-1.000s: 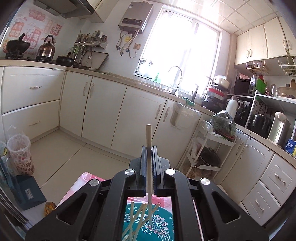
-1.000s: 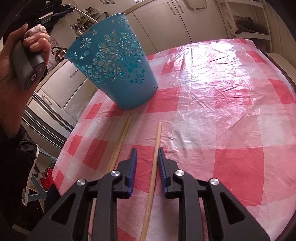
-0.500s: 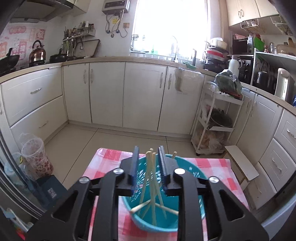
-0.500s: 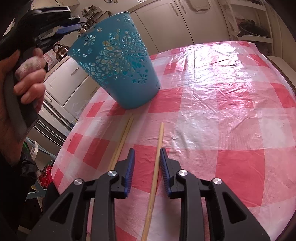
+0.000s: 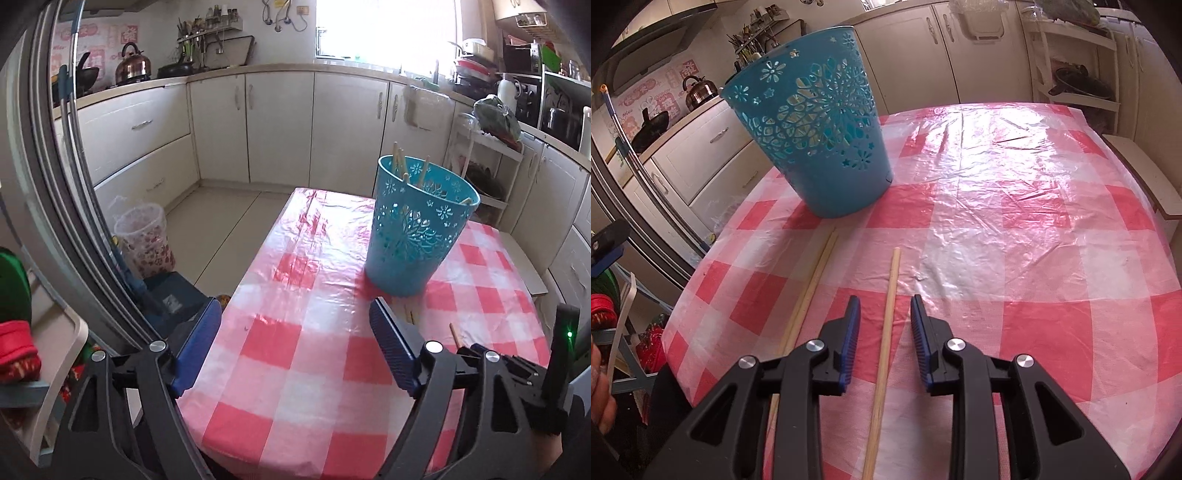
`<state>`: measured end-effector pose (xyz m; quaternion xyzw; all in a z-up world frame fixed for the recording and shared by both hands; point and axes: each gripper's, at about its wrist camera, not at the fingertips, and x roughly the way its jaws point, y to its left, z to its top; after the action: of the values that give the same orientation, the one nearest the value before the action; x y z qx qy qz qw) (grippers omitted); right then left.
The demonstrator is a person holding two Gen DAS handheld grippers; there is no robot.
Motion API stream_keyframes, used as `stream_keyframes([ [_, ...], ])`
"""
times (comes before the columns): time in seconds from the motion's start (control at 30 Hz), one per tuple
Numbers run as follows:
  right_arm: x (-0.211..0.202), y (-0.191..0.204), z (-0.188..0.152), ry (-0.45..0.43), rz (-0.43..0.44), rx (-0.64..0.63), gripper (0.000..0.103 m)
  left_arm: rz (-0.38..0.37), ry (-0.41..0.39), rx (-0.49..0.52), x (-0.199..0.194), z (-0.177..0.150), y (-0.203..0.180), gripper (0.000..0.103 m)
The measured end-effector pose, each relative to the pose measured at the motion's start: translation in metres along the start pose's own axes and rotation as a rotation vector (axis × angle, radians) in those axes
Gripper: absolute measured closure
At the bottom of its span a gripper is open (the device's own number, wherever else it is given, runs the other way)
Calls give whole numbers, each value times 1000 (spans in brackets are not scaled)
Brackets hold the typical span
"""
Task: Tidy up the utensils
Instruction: 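Close the right tool on a wooden stick and lift it, then carry the stick with the right tool over the teal basket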
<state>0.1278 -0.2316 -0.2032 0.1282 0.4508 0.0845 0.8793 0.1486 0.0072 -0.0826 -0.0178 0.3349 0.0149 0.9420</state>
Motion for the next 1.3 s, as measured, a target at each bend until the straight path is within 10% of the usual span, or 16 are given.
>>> stream_keyframes([
  [0.5,5,24,-4,22,-185,-117,75,-27,-68,54,-46,-6,6,18],
  [0.7,6,29,-6,23,-230,-182,92,-37,-58,42,-48,-7,8,18],
  [1.3,-56,3,9,-157,107,79,97,-53,-2,29,-37,-15,7,18],
])
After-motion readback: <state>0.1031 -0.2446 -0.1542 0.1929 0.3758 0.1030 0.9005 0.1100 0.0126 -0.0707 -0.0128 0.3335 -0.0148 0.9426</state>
